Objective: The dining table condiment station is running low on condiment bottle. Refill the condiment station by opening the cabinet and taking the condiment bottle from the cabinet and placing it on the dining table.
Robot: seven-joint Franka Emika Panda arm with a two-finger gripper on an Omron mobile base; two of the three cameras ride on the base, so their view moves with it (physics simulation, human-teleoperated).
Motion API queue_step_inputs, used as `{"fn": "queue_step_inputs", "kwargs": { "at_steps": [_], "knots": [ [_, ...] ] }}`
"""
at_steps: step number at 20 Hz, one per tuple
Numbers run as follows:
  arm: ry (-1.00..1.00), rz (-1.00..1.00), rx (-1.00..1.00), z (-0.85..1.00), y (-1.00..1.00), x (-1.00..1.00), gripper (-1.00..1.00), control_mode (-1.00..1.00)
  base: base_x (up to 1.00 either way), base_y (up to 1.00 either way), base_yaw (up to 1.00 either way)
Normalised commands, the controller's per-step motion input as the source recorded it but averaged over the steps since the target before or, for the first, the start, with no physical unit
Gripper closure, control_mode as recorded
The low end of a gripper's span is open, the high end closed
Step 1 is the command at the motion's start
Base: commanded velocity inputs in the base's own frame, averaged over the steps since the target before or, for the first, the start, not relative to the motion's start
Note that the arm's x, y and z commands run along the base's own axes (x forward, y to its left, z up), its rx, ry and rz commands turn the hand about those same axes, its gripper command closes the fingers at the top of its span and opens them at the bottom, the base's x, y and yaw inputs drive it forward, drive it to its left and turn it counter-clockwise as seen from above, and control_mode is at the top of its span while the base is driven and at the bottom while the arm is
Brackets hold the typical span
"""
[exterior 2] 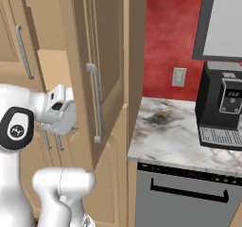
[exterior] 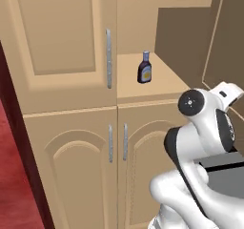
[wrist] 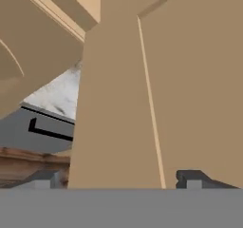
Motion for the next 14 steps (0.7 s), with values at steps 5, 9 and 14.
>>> {"fn": "queue_step_inputs", "kwargs": {
  "at_steps": [5, 9, 14],
  "knots": [
    [0.0, -0.08, 0.11, -0.02, -0.77, -0.13, -1.0, -1.0, 0.0, 0.0, 0.0],
    [-0.05, -0.02, 0.0, -0.03, -0.08, 0.0, -1.0, -1.0, 0.0, 0.0, 0.0],
    [-0.13, 0.0, 0.0, 0.0, 0.45, 0.0, -1.0, -1.0, 0.0, 0.0, 0.0]
  ]
}}
